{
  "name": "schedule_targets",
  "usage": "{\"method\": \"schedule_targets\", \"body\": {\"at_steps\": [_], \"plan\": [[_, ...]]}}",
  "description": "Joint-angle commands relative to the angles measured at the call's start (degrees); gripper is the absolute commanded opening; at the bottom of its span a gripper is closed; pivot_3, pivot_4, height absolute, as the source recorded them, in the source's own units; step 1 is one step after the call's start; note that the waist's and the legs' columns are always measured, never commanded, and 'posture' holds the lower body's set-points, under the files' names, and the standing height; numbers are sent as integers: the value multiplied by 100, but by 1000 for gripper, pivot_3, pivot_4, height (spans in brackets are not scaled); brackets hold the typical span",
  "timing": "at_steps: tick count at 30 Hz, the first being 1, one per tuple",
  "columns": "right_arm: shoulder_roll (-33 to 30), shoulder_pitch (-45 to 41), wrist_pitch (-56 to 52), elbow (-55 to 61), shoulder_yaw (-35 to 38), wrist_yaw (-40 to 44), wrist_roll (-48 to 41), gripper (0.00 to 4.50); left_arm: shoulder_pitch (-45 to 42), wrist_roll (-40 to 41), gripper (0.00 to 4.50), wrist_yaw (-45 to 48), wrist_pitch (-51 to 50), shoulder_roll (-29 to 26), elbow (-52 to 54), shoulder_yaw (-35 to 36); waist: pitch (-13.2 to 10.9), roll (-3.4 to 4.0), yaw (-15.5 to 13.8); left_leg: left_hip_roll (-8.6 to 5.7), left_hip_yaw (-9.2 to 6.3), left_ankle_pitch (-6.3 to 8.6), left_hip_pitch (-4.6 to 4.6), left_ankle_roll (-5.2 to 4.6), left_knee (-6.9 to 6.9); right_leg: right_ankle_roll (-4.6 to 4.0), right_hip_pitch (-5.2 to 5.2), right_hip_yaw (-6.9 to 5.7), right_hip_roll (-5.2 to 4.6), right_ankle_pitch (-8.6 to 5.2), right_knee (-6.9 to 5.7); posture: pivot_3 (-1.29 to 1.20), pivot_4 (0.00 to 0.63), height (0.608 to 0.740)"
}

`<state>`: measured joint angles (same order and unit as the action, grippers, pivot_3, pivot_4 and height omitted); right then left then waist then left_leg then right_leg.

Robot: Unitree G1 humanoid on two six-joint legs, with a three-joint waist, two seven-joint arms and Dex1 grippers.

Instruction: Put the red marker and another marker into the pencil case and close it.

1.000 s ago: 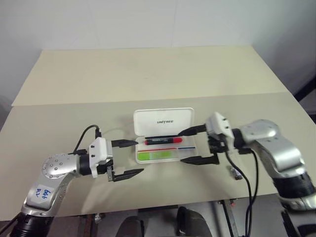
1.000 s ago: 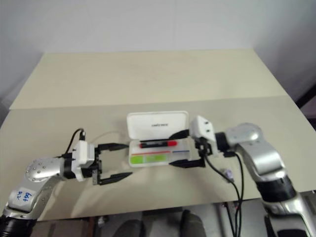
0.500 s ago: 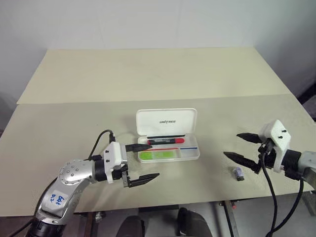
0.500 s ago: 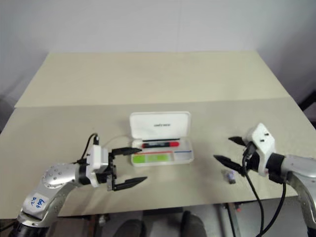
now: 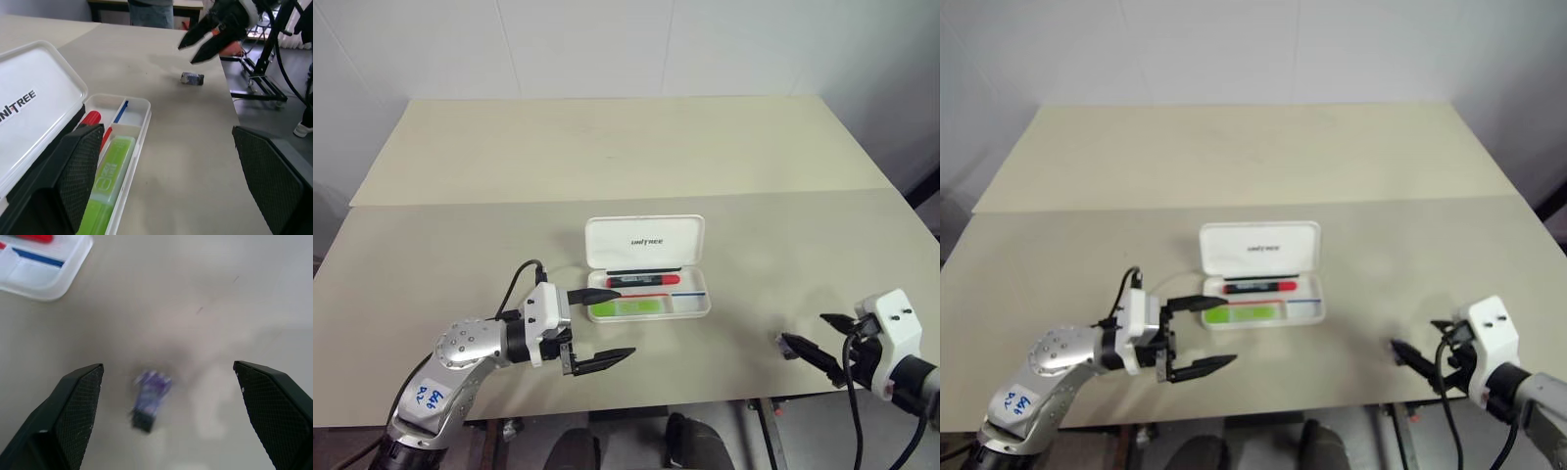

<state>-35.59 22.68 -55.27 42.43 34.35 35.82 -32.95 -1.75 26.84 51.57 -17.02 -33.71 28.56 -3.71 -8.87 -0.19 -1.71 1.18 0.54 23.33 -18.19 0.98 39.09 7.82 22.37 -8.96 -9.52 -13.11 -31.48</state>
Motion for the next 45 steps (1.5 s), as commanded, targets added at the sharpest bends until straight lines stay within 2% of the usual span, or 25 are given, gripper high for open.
{"method": "schedule_targets", "body": {"at_steps": [1, 9, 20, 23, 28, 33, 39, 45], "plan": [[286, 257, -132, 448, 90, -363, -158, 4481, -98, 140, 4500, 97, -21, -23, 104, -21, 1, 3, 2, 0, 0, 0, 0, 0, 0, 0, 0, 1, 0, 0, 0, 0, 150, 740], [824, 548, 222, 336, -560, -1008, 260, 4481, -297, 195, 4500, 244, -148, -122, 55, 68, 7, 7, 22, -1, -1, 6, 3, -7, 0, -4, 2, 5, 3, -2, -2, 0, 150, 740], [1200, 205, 884, -390, -1437, -1385, 769, 4481, -382, 299, 4500, 239, -360, -330, 176, 266, 18, -12, 77, -1, 2, 9, 14, -11, 0, -8, 3, 17, 8, -1, -7, 0, 150, 740], [1235, 129, 1024, -545, -1582, -1427, 861, 3930, -388, 306, 4500, 209, -394, -332, 218, 266, 27, -27, 113, 0, 2, 8, 19, -11, 0, -14, 3, 22, 10, 3, -10, 0, 150, 740], [1213, 11, 1102, -658, -1696, -1429, 925, 2048, -311, 311, 4500, 130, -415, -333, 306, 274, 27, -26, 190, 3, 7, 8, 23, -11, 2, -20, 4, 32, 17, 8, -11, 0, 150, 740], [1113, -90, 1015, -653, -1721, -1427, 930, 394, -287, 286, 4500, 49, -394, -283, 328, 208, 26, -26, 184, 17, 5, 9, 22, -10, 1, -27, 7, 31, 32, 5, -10, 0, 150, 740], [831, -433, 1237, -614, -1854, -1168, 974, 394, -280, 255, 4500, 13, -329, -249, 283, 198, 24, -22, 194, 25, 10, 9, 24, -9, 2, -40, 8, 36, 41, 12, -8, 0, 150, 740], [-264, -889, 2269, -1057, -2029, 37, 1197, 394, -227, 191, 4500, -20, -234, -228, 233, 230, 2, 16, 128, 41, 10, 9, 19, -8, -4, -54, 18, 44, 70, 15, 5, 0, 150, 740]]}}
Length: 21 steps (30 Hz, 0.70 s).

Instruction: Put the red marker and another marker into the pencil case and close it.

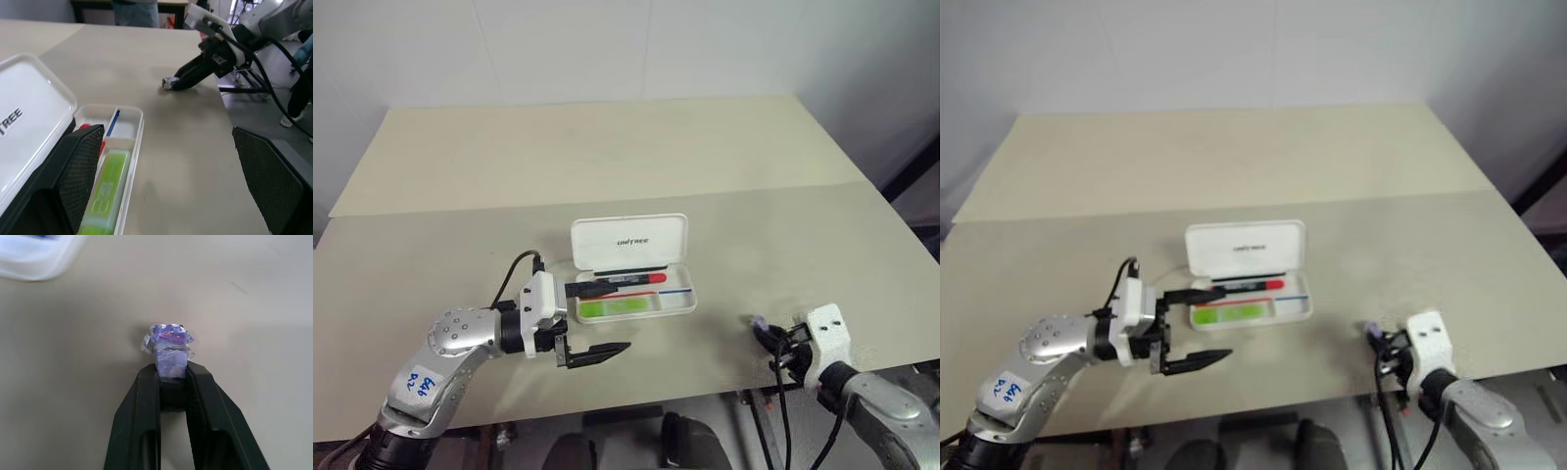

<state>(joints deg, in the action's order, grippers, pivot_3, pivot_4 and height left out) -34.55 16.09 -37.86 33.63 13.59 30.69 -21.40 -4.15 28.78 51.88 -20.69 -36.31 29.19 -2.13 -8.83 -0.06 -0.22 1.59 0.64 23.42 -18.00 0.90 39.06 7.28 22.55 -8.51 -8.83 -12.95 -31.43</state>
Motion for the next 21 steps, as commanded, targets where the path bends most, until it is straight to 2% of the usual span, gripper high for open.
{"method": "schedule_targets", "body": {"at_steps": [1, 5, 9, 15, 21], "plan": [[-535, -378, 688, -315, 46, 797, 11, 394, 30, -17, 4500, -65, 151, 31, 169, 80, -2, 3, -32, 5, -5, 0, -2, 0, -1, -2, 1, 0, 7, -1, 2, 0, 150, 740], [-1122, -1267, 1301, -1089, -187, 1787, -45, 394, 148, -173, 4500, -97, 315, -40, 59, 185, -2, 2, -52, 7, 4, 9, -2, -2, 0, -2, 0, 0, 14, -1, 23, 0, 150, 740], [-1278, -2214, 1792, -1848, -625, 2580, -28, 394, 284, -222, 4500, -86, 432, -112, -10, 373, -5, 6, -68, 7, 10, 11, 0, -4, 1, 0, 0, -2, 16, 1, 41, 0, 150, 740], [-1246, -3423, 2689, -2973, -1506, 3919, 214, 394, 461, -359, 4500, -109, 598, -189, -73, 553, -9, 12, -122, 8, 8, 11, 4, -2, 4, 2, 2, -9, 15, 2, 48, 0, 150, 740], [-856, -4476, 3415, -4212, -2272, 4893, 525, 394, 530, -455, 4500, -83, 770, -301, -206, 750, -9, 13, -84, 9, 16, 14, 7, 5, 8, 7, 2, -18, 15, 5, 50, 0, 150, 740]]}}
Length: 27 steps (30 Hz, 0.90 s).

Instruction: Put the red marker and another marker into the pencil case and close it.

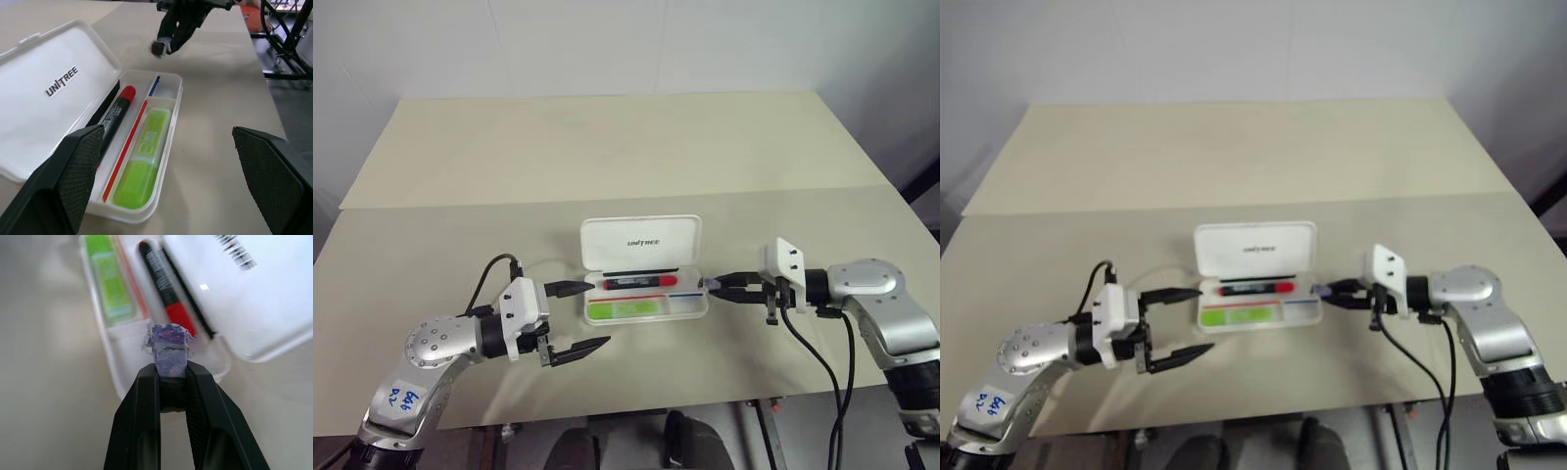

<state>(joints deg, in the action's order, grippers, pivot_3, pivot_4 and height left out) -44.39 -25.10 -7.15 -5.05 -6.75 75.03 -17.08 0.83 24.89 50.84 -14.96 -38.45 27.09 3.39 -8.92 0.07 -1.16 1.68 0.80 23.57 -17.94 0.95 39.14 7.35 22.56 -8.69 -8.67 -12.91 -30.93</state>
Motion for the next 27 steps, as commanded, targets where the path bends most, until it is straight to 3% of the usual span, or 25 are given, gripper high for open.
{"method": "schedule_targets", "body": {"at_steps": [1, 9, 17, 18, 27], "plan": [[189, -464, 454, -496, -312, 556, 147, 394, 23, -71, 4500, 36, 230, -104, -36, 220, -2, 3, 20, 3, 2, 0, 0, 1, 0, 1, 0, -7, 0, 1, 0, 0, 150, 740], [630, -869, 770, -1028, -615, 716, 449, 394, -4, -90, 4500, 8, 298, -133, -70, 273, -4, 7, -2, 12, 2, 1, -1, 12, 2, 3, 0, -29, 0, 2, -1, 0, 150, 740], [585, -1013, 936, -1286, -556, 911, 562, 394, 1, -90, 4500, -23, 291, -126, -39, 285, -6, 11, -2, 12, 3, 1, 0, 16, 2, 4, 0, -33, 0, 2, -1, 0, 150, 740], [595, -1058, 975, -1338, -555, 934, 575, 1067, -29, -95, 4500, -13, 302, -127, -83, 282, -7, 13, 2, 13, 3, 1, 0, 16, 2, 4, 0, -34, 0, 2, -1, 0, 150, 740], [689, -1459, 929, -1295, -442, 1113, 374, 4255, -286, -140, 4500, 28, 336, -111, -258, 186, -8, 14, 33, 15, 8, -1, 6, 20, 2, 6, 0, -33, 0, 3, -4, 0, 150, 740]]}}
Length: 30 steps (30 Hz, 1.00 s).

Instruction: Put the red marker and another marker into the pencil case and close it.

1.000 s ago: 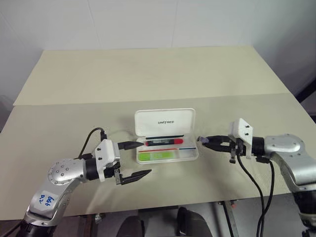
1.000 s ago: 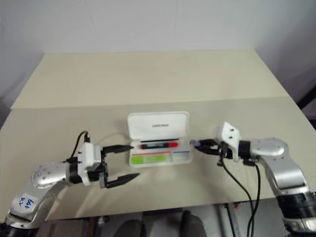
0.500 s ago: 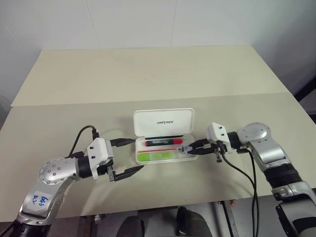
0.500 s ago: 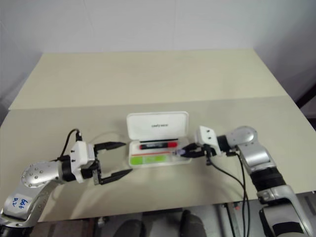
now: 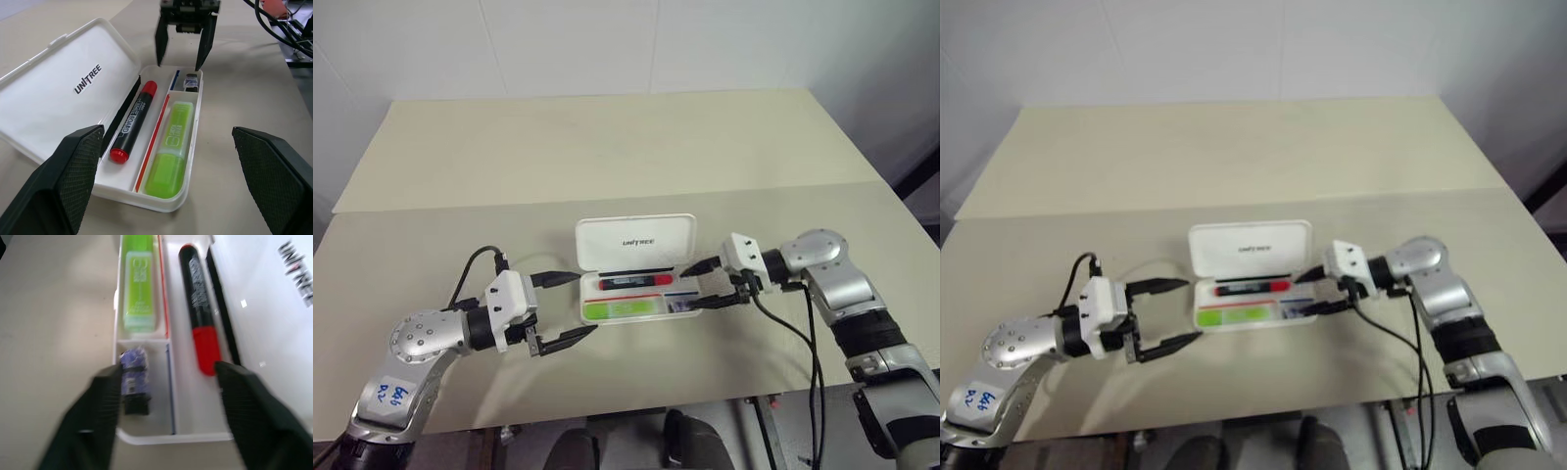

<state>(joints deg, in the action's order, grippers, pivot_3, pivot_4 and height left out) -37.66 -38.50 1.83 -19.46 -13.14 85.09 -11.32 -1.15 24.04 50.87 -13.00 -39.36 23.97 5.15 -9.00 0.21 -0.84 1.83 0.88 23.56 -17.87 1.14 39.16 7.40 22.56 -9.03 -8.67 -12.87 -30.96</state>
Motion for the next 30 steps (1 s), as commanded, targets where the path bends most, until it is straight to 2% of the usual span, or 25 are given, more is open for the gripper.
{"method": "schedule_targets", "body": {"at_steps": [1, 5, 10, 19, 20, 22, 30], "plan": [[32, -124, 17, 209, 217, 103, -259, 4467, -125, -63, 4500, 37, 150, -18, 14, -1, 0, 0, 3, 0, 0, 0, 0, 0, 0, 0, 0, 0, 0, 0, 0, 0, 150, 740], [-97, 57, -217, 579, 334, 121, -536, 4467, -223, -122, 4500, 110, 210, -38, -143, -23, -1, 2, 6, 0, 1, 0, 0, 0, -1, 0, 1, -4, 0, 0, 1, 0, 150, 740], [-420, 751, -783, 1406, 770, -128, -1005, 4467, -268, -153, 4500, 284, 395, -50, -324, -23, 0, 0, -57, 0, -1, 3, -3, 5, -1, 1, 1, -7, -1, 0, 1, 0, 150, 740], [-818, 1764, -637, 1741, 1809, -881, -1053, 4467, -681, -115, 4500, 546, 846, -36, -1017, 133, 1, -3, -45, 1, 13, 5, 7, 8, 1, 2, -2, -1, -1, 1, -2, 0, 150, 740], [-822, 1856, -574, 1771, 1901, -957, -1044, 4500, -729, -106, 4090, 572, 893, -20, -1086, 134, 2, -3, -42, 1, 15, 5, 10, 8, 1, 2, -2, -1, -1, 1, -2, 0, 150, 740], [-829, 2040, -469, 1825, 2027, -1042, -1030, 4500, -799, -100, 3589, 623, 977, 6, -1225, 127, 1, -3, -40, 2, 23, 5, 17, 8, 0, 2, -3, 2, -1, 1, -6, 0, 150, 740], [-706, 2494, -15, 1833, 2246, -1470, -993, 4500, -866, -164, 818, 466, 1349, 217, -1575, 223, 2, -4, -50, 4, 39, 6, 29, 7, -3, 3, -5, 3, -2, 2, -6, 0, 150, 740]]}}
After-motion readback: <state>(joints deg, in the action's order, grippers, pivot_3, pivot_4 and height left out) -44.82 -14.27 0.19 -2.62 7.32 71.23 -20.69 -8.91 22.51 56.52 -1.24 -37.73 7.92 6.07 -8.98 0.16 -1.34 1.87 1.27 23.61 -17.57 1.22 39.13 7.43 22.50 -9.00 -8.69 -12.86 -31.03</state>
